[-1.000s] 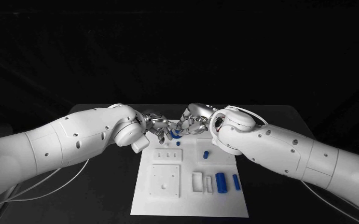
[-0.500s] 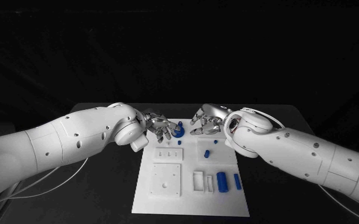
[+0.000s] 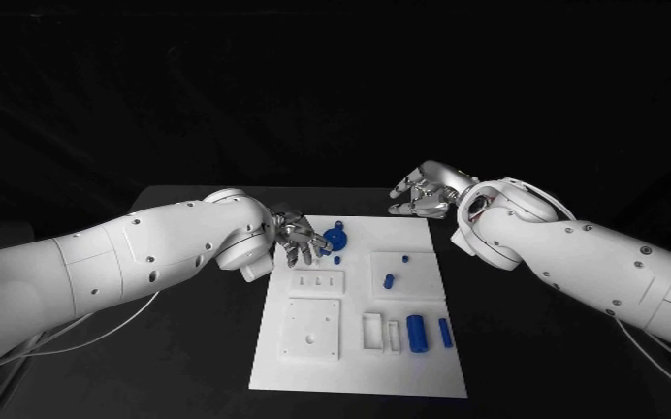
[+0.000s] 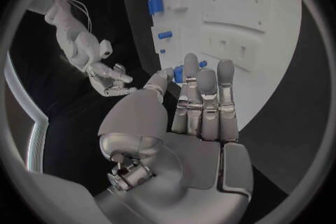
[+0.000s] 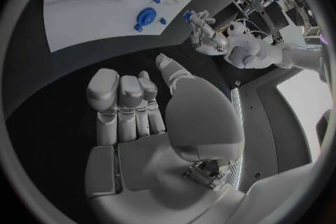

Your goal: Assemble the parts on the task board

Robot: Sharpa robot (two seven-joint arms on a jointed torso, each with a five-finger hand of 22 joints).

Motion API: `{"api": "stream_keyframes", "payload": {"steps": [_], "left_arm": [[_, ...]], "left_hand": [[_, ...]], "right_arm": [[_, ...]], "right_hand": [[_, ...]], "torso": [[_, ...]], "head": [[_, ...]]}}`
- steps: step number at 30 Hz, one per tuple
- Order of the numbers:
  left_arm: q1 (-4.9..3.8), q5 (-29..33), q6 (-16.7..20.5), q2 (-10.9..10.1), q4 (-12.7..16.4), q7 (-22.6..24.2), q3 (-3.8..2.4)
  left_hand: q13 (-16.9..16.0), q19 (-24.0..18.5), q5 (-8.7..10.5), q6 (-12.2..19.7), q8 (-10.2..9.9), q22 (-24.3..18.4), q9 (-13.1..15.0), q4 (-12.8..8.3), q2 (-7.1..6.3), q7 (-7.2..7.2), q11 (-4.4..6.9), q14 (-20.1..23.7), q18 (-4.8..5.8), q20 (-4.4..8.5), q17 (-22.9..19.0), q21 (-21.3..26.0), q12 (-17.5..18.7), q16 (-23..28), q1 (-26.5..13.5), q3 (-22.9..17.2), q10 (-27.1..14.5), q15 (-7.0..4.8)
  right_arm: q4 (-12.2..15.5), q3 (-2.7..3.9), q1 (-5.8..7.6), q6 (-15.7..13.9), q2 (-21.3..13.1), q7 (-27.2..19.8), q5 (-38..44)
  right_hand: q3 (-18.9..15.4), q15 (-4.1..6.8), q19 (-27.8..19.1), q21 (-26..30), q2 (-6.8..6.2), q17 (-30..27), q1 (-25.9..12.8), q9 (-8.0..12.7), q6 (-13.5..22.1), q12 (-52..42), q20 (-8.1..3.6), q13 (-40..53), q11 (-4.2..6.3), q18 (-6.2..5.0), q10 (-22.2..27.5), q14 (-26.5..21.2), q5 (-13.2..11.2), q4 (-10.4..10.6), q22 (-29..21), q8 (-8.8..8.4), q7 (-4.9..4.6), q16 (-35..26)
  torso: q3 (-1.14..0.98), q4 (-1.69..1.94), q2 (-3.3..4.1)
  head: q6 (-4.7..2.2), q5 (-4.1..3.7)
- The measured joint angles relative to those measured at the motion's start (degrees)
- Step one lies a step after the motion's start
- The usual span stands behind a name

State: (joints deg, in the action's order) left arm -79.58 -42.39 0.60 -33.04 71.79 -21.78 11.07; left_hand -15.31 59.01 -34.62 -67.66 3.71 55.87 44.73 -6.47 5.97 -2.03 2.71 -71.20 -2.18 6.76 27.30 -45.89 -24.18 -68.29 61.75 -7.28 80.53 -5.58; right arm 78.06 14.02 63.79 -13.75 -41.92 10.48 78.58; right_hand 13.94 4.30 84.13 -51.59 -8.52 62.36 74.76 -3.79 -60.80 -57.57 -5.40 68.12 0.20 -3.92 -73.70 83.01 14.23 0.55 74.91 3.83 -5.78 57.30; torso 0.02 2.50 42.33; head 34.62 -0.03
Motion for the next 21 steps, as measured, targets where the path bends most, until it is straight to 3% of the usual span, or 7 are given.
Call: {"api": "stream_keyframes", "payload": {"steps": [4, 8, 16, 20, 21], "left_arm": [[0.20, -4.0, 0.1, 0.7, 0.2, -1.9, 1.02], [0.94, -7.2, 0.1, 1.9, -0.2, -3.7, 1.76], [2.54, -11.3, 0.0, 3.5, -2.0, -6.0, 2.16], [3.36, -12.7, -0.1, 4.3, -2.9, -6.5, 2.20], [3.52, -13.0, -0.1, 4.4, -3.1, -6.5, 2.21]], "left_hand": [[-0.4, 1.5, -0.67, -0.5, 0.0, 3.1, 0.0, -0.4, 0.00, -0.11, 0.13, -0.5, 0.00, 0.13, 0.3, 3.1, 0.4, -0.2, 0.0, 0.4, 0.5, -0.14], [-0.5, 2.2, -1.04, -0.5, -0.1, 5.3, 0.0, -0.4, 0.00, -0.07, 0.22, -0.5, 0.02, 0.15, 0.3, 4.3, 0.4, -0.2, 0.0, 0.4, 0.6, -0.14], [-0.7, 2.9, -1.71, -0.6, 0.0, 8.2, 0.4, -0.4, -0.02, -0.02, 0.23, -0.8, 0.02, 0.11, 0.3, 6.5, 0.4, -0.2, 0.0, 0.4, 0.6, -0.25], [-0.7, 4.1, -1.71, -0.6, 0.0, 10.8, 0.5, -0.4, -0.03, -0.01, 0.20, -0.8, 0.06, 0.21, 0.3, 8.8, 0.4, -0.2, 0.0, 0.4, 0.6, -0.24], [-0.8, 5.2, -1.71, -0.6, 0.0, 13.7, 0.5, -0.4, -0.03, -0.01, 0.17, -0.8, 0.21, 0.18, 0.2, 11.3, 0.4, -0.2, 0.0, 0.4, 0.7, -0.23]], "right_arm": [[-0.9, 1.25, 0.34, -1.5, 0.2, -0.7, -2.0], [-1.9, 1.98, 1.21, -2.8, 0.9, -1.4, -3.7], [-2.9, 2.49, 2.01, -4.4, 2.1, -2.2, -5.7], [-3.0, 2.60, 2.14, -4.8, 2.4, -2.4, -6.2], [-3.0, 2.62, 2.16, -4.9, 2.5, -2.4, -6.3]], "right_hand": [[0.3, 0.00, 0.0, 0.0, 0.00, -0.1, 0.0, 0.0, 0.0, 0.0, 0.00, -0.1, 0.00, 0.00, 0.0, 0.0, 0.4, 0.0, 0.0, 0.00, 0.01, 0.0], [0.3, 0.00, 0.0, 0.0, 0.00, -0.1, 0.0, 0.0, 0.0, 0.0, 0.00, -0.1, 0.00, 0.00, 0.0, 0.0, 0.5, 0.0, 0.0, 0.00, 0.01, 0.0], [0.5, 0.00, 0.0, 0.2, 0.00, -0.1, 0.0, 0.0, 0.0, 0.0, 0.00, -0.1, 0.00, 0.00, 0.0, 0.0, 0.6, -0.2, 0.0, 0.00, 0.03, 0.0], [0.5, 0.00, 0.0, 0.2, 0.00, -0.1, 0.0, 0.0, 0.0, 0.0, 0.00, -0.1, 0.00, 0.00, 0.0, 0.0, 0.6, -0.2, 0.0, 0.00, 0.04, 0.0], [0.5, 0.00, 0.0, 0.2, 0.00, -0.1, 0.0, 0.0, -0.1, 0.0, 0.00, -0.1, 0.00, 0.00, 0.0, 0.0, 0.6, -0.2, 0.0, 0.00, 0.05, 0.0]], "torso": [[0.03, 0.04, -0.03], [0.08, 0.04, -0.02], [0.24, 0.05, 0.05], [0.29, 0.10, 0.09], [0.30, 0.10, 0.10]], "head": [[0.49, 0.01], [0.82, 0.03], [1.32, -0.05], [1.58, -0.07], [1.65, -0.08]]}}
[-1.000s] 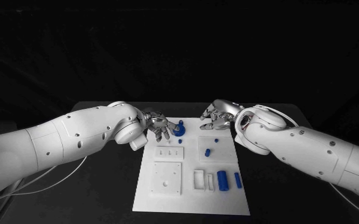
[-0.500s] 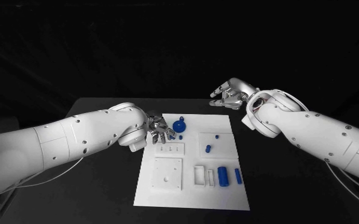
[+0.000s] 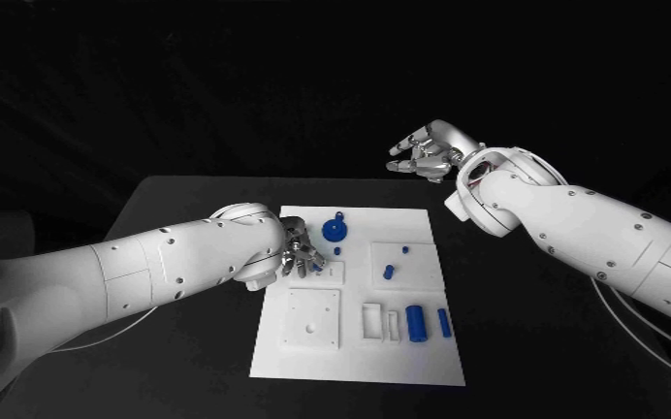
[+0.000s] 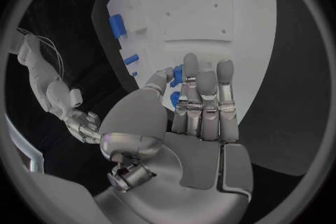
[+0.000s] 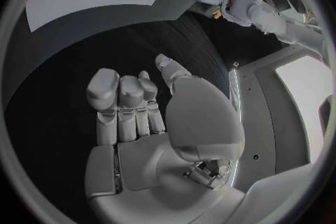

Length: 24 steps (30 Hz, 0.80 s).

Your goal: Assemble the parts on the task board

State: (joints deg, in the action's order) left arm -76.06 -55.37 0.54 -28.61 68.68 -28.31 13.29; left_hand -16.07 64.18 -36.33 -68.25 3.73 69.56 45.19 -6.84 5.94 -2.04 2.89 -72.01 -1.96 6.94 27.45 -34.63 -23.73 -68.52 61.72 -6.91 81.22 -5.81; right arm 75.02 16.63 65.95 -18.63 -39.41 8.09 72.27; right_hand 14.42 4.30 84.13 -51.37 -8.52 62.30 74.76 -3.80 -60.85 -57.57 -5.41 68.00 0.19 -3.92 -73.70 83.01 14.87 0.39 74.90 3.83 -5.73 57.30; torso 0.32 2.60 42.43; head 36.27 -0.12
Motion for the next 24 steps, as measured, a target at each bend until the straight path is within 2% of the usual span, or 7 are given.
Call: {"api": "stream_keyframes", "payload": {"steps": [9, 24], "left_arm": [[0.72, -1.4, 0.0, 1.1, -1.5, -0.3, -0.09], [0.97, -1.5, -0.1, 1.4, -2.1, -0.2, -0.15]], "left_hand": [[-0.1, 2.1, -0.24, -0.2, 0.0, 5.3, 0.4, 0.1, -0.30, 0.21, 0.16, -0.1, 0.66, 0.14, 0.0, 5.5, 0.0, 0.0, -0.3, -0.1, 0.2, 0.07], [-0.1, 2.6, -0.31, -0.3, 0.0, 5.4, 0.0, -0.1, -0.76, 0.34, 0.08, -0.3, 0.67, 0.24, 0.2, 6.4, 0.0, 0.0, -0.8, -0.4, 0.3, 0.09]], "right_arm": [[0.0, 0.09, 0.03, -0.3, 0.3, -0.1, -0.4], [0.0, 0.13, 0.05, -0.3, 0.4, 0.0, -0.6]], "right_hand": [[0.0, 0.00, 0.0, 0.0, 0.00, 0.0, 0.0, 0.0, -0.2, 0.0, 0.00, 0.0, 0.00, 0.00, 0.0, 0.0, 0.0, 0.0, 0.0, 0.00, -0.10, 0.0], [0.0, 0.00, 0.0, 0.0, 0.00, 0.0, 0.0, 0.0, -0.3, 0.0, 0.00, -0.1, 0.00, 0.00, 0.0, 0.0, 0.0, 0.0, 0.0, 0.00, -0.04, 0.0]], "torso": [[-0.02, -0.08, 0.04], [-0.15, -0.04, -0.08]], "head": [[0.40, -0.03], [0.84, -0.20]]}}
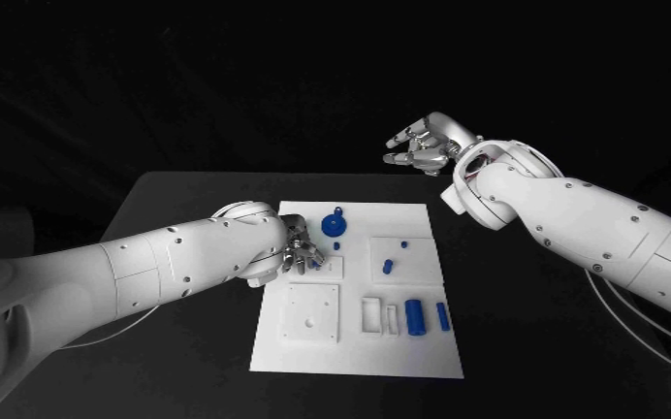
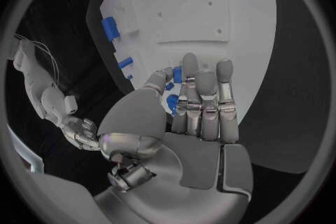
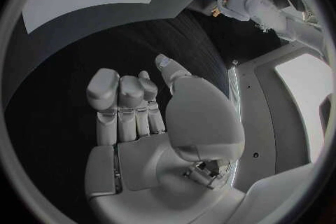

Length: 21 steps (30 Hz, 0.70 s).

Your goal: Assemble the parts on the task board

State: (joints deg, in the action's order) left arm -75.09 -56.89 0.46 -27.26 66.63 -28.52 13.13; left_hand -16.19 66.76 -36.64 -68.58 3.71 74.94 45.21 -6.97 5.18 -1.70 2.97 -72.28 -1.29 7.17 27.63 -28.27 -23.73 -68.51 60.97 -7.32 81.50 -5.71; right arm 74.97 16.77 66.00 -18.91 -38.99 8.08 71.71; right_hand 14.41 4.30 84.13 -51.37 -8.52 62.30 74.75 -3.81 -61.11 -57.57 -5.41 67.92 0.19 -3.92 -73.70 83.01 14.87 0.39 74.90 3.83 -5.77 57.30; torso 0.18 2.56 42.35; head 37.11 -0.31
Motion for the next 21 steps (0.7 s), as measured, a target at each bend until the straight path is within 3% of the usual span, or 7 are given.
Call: {"api": "stream_keyframes", "payload": {"steps": [21], "left_arm": [[0.14, 0.0, -2.0, -0.4, 0.3, -0.2, 0.03]], "left_hand": [[0.0, 0.0, -0.79, -0.3, 0.1, 0.0, -0.1, -0.1, 0.01, -0.09, 0.09, 0.0, 0.01, 0.00, 0.1, 0.3, -0.2, -0.2, 0.0, -0.1, 0.1, 0.02]], "right_arm": [[-0.6, 0.01, 0.00, 0.5, 0.3, 0.4, 0.0]], "right_hand": [[0.2, 0.00, 0.0, 0.0, 0.00, 0.0, 0.0, 0.0, 0.0, 0.0, 0.00, -0.1, 0.00, -0.01, 0.0, 0.0, -0.6, -0.2, 0.0, 0.00, 0.05, 0.0]], "torso": [[0.05, 0.05, -0.04]], "head": [[0.07, -0.02]]}}
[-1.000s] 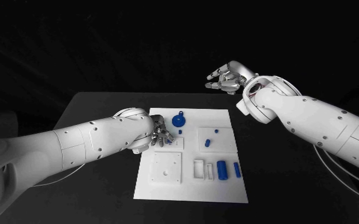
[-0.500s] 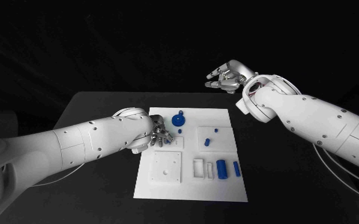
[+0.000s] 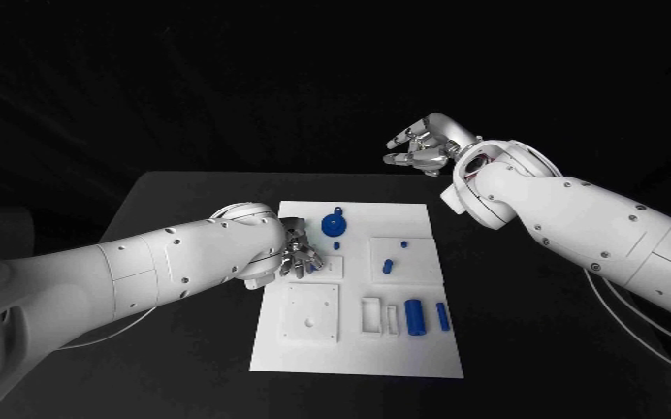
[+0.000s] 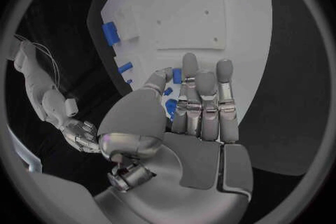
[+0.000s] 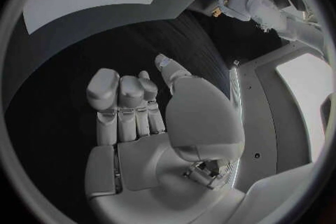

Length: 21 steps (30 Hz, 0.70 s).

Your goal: Assemble the parts on the task board

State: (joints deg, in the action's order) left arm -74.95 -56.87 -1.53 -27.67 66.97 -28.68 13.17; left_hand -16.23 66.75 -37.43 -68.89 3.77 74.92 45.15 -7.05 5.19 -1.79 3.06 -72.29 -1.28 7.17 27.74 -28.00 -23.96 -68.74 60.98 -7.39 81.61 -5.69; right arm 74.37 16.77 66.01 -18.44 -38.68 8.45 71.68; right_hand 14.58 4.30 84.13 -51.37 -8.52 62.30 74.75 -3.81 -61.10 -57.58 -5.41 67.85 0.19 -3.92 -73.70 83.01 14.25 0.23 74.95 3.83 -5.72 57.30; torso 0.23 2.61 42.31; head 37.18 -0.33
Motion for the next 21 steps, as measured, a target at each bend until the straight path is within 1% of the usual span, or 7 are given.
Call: {"api": "stream_keyframes", "payload": {"steps": [8, 11, 14, 21], "left_arm": [[-0.02, 0.0, 0.0, 0.0, 0.0, 0.1, -0.02], [-0.02, 0.0, 0.0, 0.0, 0.0, 0.1, -0.02], [-0.02, 0.1, 0.0, 0.0, -0.1, 0.1, -0.02], [-0.05, 0.2, -0.5, 0.3, -0.6, 0.1, -0.04]], "left_hand": [[0.0, 0.0, -0.23, 0.0, 0.0, 0.0, 0.1, 0.0, 0.00, 0.02, -0.01, -0.2, 0.00, 0.00, 0.0, 0.0, 0.0, 0.0, 0.0, 0.0, 0.0, -0.02], [0.0, 0.0, -0.23, 0.0, 0.0, 0.0, 0.1, 0.0, 0.00, 0.05, -0.02, -0.3, 0.00, 0.01, 0.0, 0.0, 0.0, 0.0, 0.0, 0.0, 0.0, -0.11], [0.0, 0.2, -0.23, -0.1, 0.0, 0.0, 0.1, 0.0, 0.00, 0.07, 0.01, -0.3, 0.01, 0.22, 0.1, 0.0, 0.0, 0.0, 0.0, 0.0, 0.2, -0.12], [0.0, 0.2, -0.22, -0.1, 0.0, 0.0, 0.5, 0.2, 0.25, 0.13, 0.07, -0.3, 0.01, 0.22, 0.1, 0.0, 0.0, 0.0, -0.2, -0.3, 0.3, -0.12]], "right_arm": [[-0.3, 0.00, 0.00, 0.4, 0.3, 0.2, 0.0], [-0.3, 0.00, 0.00, 0.5, 0.3, 0.2, 0.0], [-0.4, 0.00, 0.00, 0.6, 0.4, 0.3, 0.0], [-0.7, 0.00, 0.00, 0.8, 0.6, 0.3, 0.0]], "right_hand": [[0.2, 0.00, 0.0, 0.0, 0.00, 0.0, 0.0, 0.0, 0.0, 0.0, 0.00, 0.0, 0.00, 0.00, 0.0, 0.0, -0.1, -0.2, 0.0, 0.00, 0.02, -0.2], [0.2, 0.00, 0.0, 0.0, 0.00, 0.0, 0.0, 0.0, 0.0, 0.0, 0.00, 0.0, 0.00, 0.00, 0.0, 0.0, -0.5, -0.2, 0.0, 0.00, 0.03, -0.2], [0.2, 0.00, 0.0, 0.0, 0.00, 0.0, 0.0, 0.0, 0.0, 0.0, 0.00, 0.0, 0.00, 0.01, 0.0, 0.0, -0.5, -0.2, 0.0, 0.00, 0.03, -0.2], [0.4, 0.00, 0.0, 0.0, 0.00, 0.0, 0.0, 0.0, -0.1, 0.0, 0.00, 0.0, 0.00, 0.00, 0.0, 0.0, -0.5, -0.4, 0.0, 0.00, 0.08, -0.2]], "torso": [[0.01, -0.03, 0.04], [0.00, -0.03, 0.04], [0.00, -0.04, 0.04], [-0.07, -0.09, 0.07]], "head": [[-0.13, 0.01], [-0.15, 0.01], [-0.15, 0.00], [-0.11, -0.05]]}}
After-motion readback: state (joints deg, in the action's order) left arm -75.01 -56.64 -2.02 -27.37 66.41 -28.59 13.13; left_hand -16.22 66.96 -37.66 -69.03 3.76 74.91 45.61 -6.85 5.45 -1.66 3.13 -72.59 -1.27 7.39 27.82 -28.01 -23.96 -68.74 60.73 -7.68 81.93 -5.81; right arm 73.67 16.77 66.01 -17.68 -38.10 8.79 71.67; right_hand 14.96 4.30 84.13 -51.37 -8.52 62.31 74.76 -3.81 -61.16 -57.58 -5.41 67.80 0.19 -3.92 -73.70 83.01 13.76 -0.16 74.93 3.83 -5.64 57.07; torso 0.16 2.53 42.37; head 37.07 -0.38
